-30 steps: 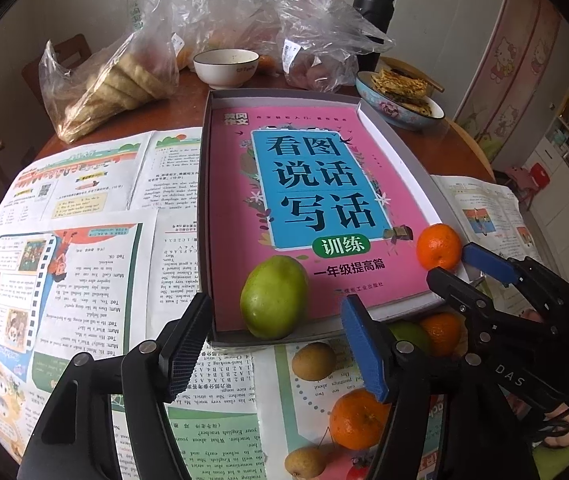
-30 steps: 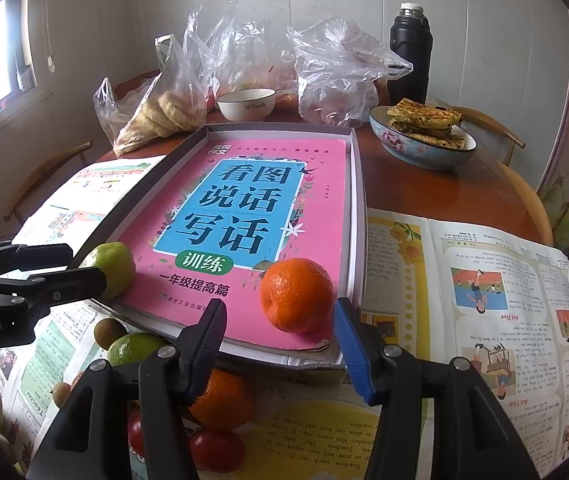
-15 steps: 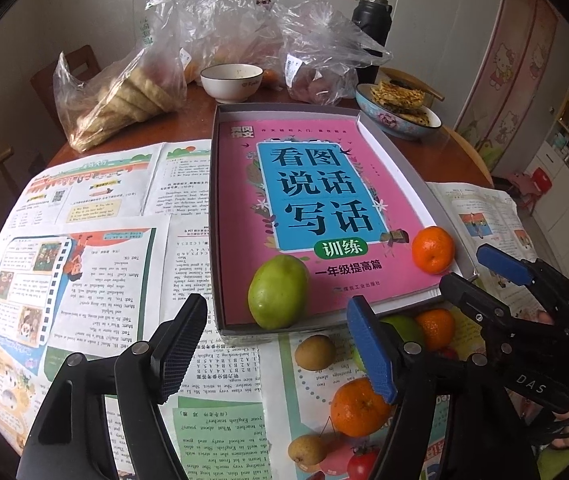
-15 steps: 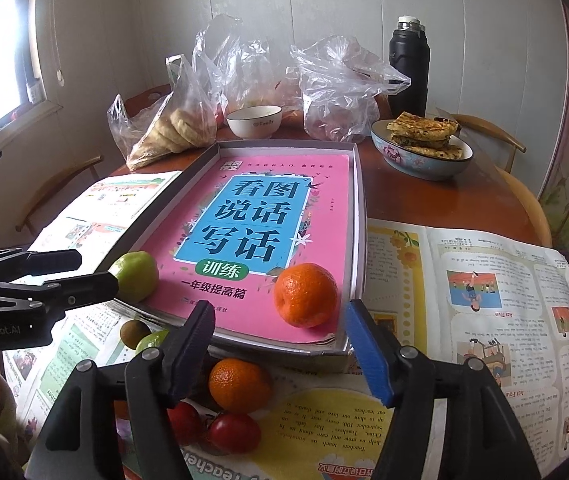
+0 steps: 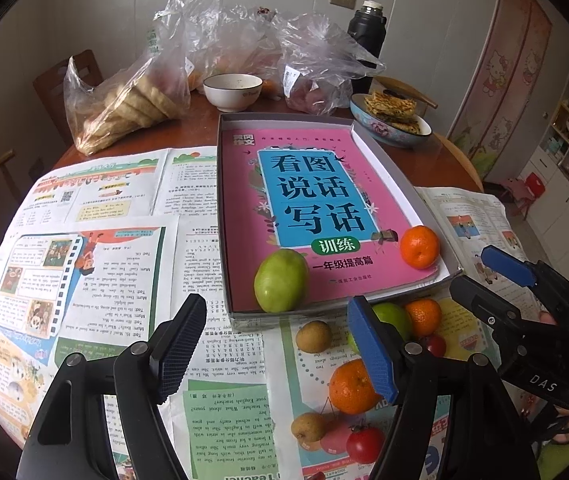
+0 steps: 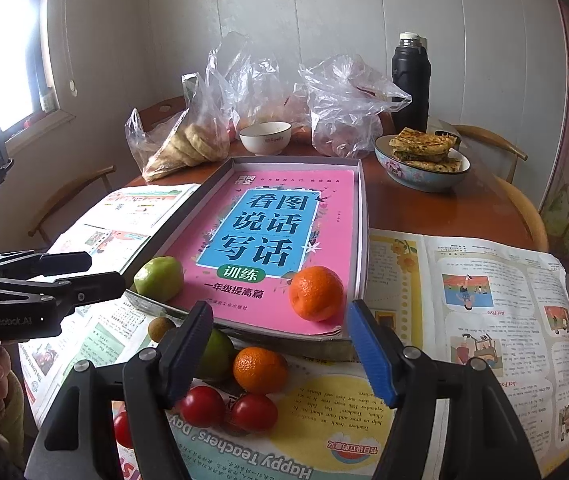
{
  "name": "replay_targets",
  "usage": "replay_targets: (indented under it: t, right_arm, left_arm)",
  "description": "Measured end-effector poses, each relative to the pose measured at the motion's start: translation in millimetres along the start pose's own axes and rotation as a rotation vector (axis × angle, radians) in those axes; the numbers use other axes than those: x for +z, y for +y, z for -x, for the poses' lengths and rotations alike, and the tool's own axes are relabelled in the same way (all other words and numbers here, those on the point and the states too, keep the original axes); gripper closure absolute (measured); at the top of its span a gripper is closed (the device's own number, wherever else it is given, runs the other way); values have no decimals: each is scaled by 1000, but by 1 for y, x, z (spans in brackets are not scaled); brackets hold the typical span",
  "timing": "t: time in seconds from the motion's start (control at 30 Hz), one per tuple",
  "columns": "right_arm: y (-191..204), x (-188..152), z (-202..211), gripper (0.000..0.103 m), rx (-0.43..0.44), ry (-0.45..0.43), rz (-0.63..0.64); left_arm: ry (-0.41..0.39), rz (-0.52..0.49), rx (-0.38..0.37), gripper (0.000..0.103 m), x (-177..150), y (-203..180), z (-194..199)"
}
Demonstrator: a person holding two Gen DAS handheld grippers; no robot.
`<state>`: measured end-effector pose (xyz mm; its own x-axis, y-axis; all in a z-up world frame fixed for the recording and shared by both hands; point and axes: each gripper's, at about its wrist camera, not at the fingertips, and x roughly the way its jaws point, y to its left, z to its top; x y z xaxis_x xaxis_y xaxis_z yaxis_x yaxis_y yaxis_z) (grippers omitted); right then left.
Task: Organize fruits
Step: 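Withdraw both open tools from the tray back toward the loose fruit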
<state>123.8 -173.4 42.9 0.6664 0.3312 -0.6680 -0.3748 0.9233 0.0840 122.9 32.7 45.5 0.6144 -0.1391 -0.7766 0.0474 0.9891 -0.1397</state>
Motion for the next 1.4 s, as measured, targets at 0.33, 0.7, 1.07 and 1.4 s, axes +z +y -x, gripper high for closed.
replay_targets:
  t: [0.33,0.7,1.07,1.4]
  right_arm:
    - [3,-6,8,33,2,-3,3]
    - [2,-16,17,33,0,-1,2]
    - [3,-30,22,33,7,24,15]
    - [7,-41,23,33,19,49,20]
  left_arm:
    - [-5,-22,-13,28,-10,-1,11]
    - [20,-56,-35,28,-24,-11,17]
    - [30,-84,-48,28,-38,-17,28]
    - [68,-102,-63,28,-55,-21,30]
